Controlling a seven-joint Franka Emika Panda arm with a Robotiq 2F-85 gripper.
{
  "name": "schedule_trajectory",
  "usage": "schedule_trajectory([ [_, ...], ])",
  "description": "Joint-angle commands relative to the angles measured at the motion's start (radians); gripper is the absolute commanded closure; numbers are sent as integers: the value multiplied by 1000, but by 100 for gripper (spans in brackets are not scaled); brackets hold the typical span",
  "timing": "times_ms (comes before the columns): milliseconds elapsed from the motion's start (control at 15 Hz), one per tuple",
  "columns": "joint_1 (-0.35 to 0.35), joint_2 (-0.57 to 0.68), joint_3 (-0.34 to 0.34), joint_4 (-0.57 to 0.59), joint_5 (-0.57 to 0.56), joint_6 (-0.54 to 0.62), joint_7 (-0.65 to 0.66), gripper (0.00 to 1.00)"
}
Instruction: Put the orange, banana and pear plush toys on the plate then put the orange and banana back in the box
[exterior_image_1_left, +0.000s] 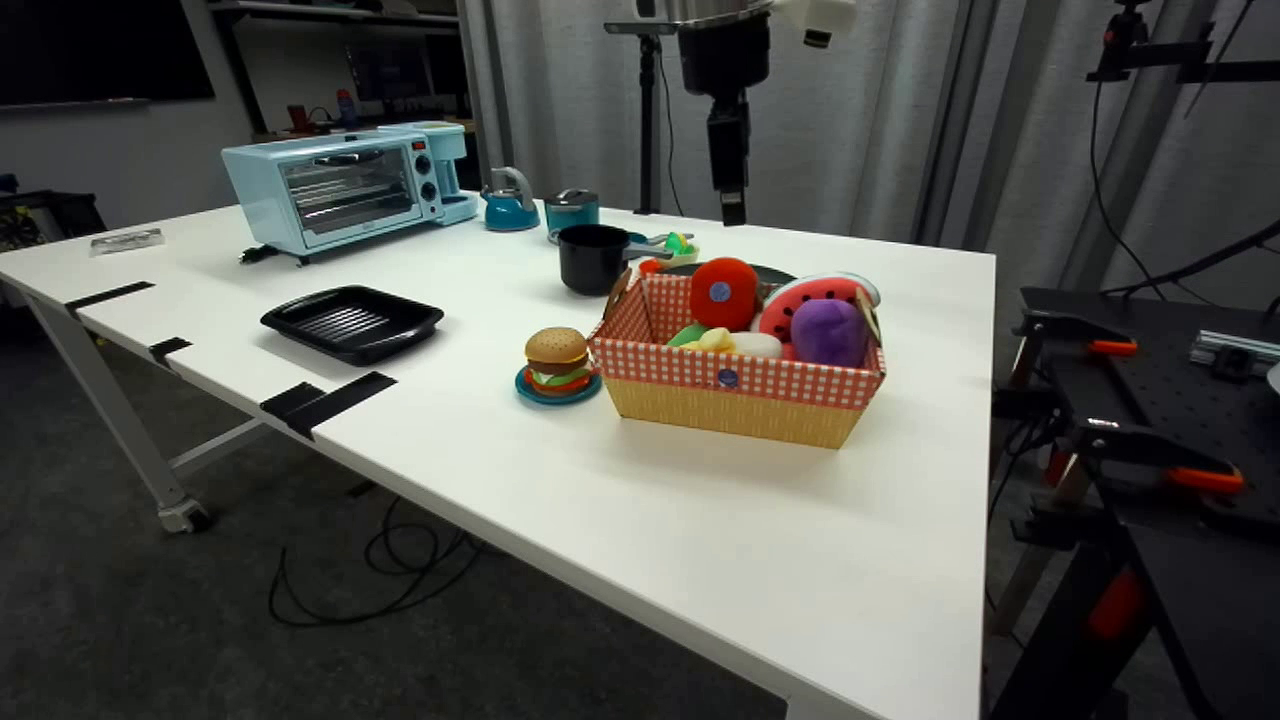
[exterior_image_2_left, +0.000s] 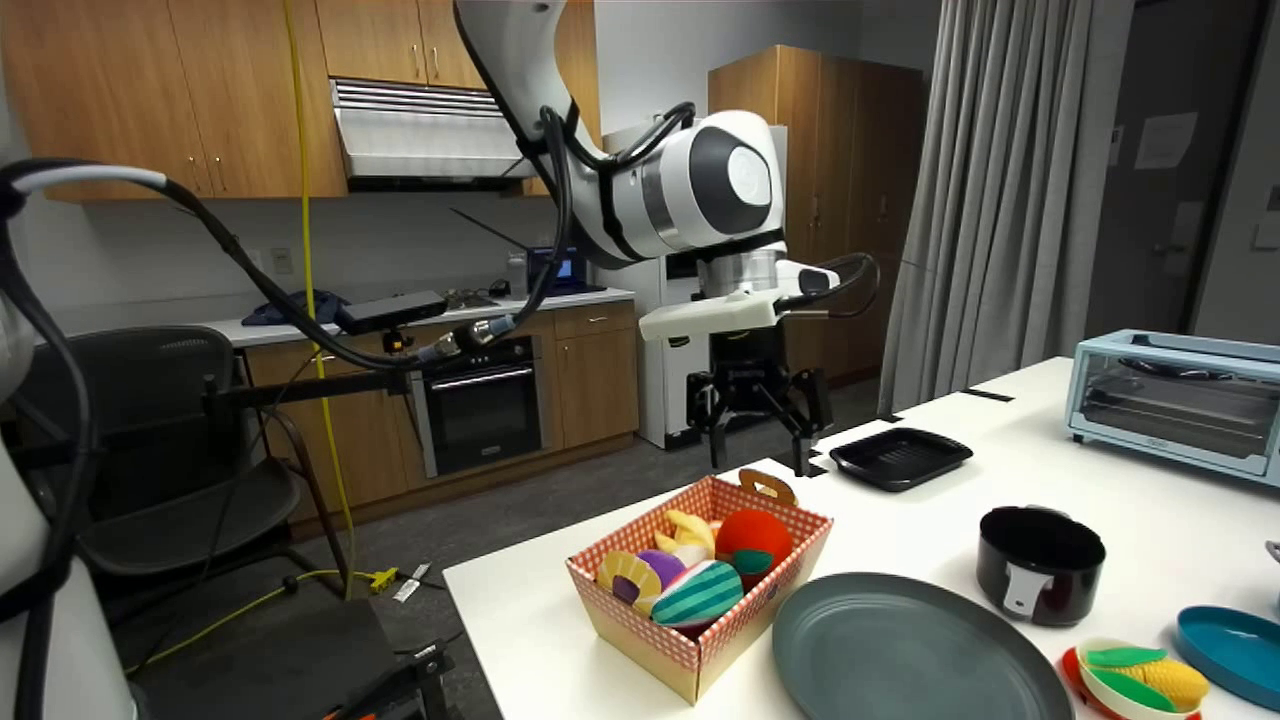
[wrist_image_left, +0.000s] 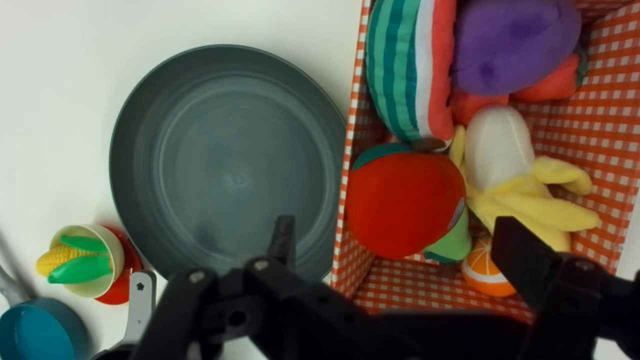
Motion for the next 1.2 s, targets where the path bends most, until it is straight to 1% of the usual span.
schedule_trajectory([
  [0, 5, 80, -16, 61, 6, 26, 35, 0],
  [533, 17, 191, -25, 92, 17, 29, 74, 0],
  [1133, 20, 243, -24, 134, 32, 16, 66, 0],
])
